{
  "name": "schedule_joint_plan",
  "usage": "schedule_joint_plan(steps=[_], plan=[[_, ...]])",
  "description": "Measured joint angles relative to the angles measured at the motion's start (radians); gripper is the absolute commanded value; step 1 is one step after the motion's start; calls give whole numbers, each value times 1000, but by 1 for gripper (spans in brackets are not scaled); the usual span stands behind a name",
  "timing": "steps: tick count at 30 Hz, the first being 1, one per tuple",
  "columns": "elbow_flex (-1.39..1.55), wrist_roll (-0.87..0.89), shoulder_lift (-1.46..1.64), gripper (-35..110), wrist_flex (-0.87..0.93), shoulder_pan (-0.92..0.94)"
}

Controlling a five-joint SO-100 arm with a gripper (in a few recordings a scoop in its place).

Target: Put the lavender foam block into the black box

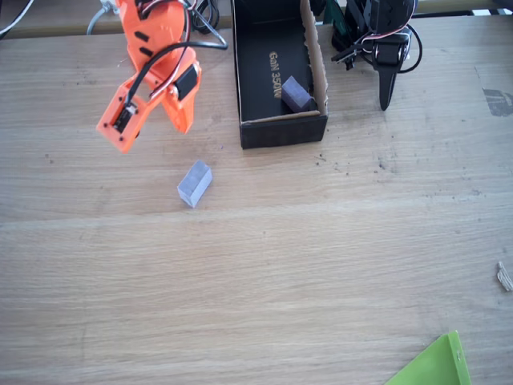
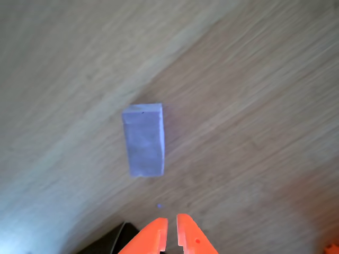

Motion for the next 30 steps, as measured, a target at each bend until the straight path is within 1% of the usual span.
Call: schedule_joint_plan(steps=[7, 15, 18, 20, 23, 30], plan=[[-60, 0, -52, 0, -18, -3], [-61, -5, -61, 1, -15, -9], [-61, -28, -67, 17, -18, -9], [-61, -35, -67, 30, -18, -9], [-63, -35, -67, 42, -18, -9], [-63, -40, -67, 38, -15, -9]])
